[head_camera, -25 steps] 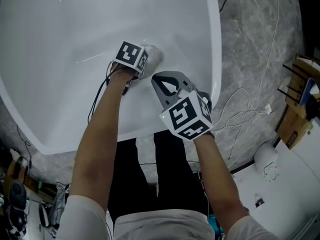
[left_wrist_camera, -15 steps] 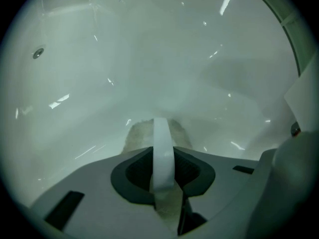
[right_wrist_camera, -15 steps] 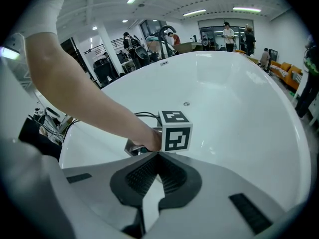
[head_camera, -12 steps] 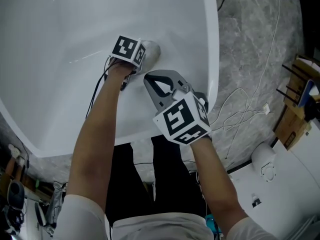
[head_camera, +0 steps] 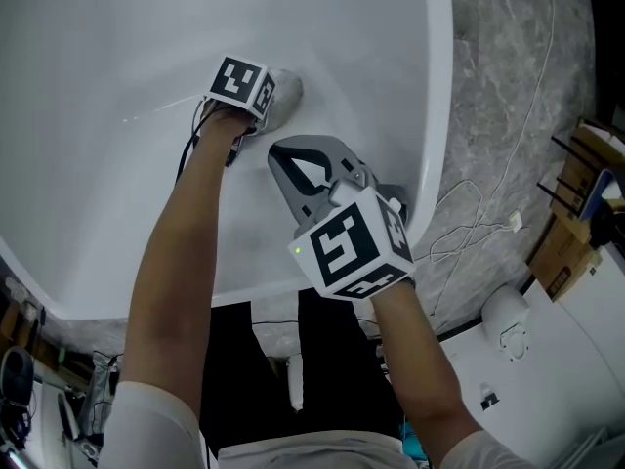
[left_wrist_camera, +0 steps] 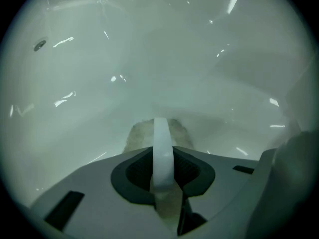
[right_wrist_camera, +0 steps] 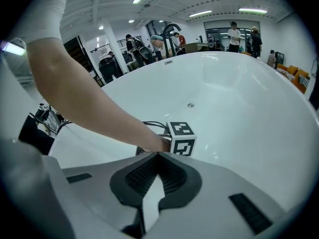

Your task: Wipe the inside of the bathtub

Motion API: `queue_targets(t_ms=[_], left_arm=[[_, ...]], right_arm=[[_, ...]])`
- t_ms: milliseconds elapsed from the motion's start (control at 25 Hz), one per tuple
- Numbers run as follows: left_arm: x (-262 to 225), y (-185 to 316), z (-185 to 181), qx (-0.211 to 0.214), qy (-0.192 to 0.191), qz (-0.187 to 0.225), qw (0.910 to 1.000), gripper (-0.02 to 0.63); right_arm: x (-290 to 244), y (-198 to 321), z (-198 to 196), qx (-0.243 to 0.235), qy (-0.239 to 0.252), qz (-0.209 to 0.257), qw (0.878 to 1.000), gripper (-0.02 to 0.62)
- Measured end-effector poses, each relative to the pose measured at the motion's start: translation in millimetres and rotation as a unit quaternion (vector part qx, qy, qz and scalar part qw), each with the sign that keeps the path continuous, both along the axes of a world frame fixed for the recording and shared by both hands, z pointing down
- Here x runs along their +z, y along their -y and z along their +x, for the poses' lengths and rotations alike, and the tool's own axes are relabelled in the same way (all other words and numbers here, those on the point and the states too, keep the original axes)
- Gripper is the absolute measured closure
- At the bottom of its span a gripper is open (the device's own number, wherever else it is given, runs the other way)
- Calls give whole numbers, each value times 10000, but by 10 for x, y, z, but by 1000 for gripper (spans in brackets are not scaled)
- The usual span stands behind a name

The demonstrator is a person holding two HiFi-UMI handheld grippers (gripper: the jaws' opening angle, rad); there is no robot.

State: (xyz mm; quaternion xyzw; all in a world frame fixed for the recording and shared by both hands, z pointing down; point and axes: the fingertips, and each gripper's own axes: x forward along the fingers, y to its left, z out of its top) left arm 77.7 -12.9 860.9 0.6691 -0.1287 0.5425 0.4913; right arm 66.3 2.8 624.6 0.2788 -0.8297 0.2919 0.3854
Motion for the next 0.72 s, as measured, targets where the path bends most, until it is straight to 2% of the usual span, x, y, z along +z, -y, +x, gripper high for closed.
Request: queue_targets(t_ms=[400,720], left_arm=[[240,93,-118,66,79,-10,9999,508],[317,108,-319,127,143,43,9998,508]], right_arm=[[148,85,-13,-246,-236,17,9994,586],[575,40,-122,-643,-484,-352,9961,586]])
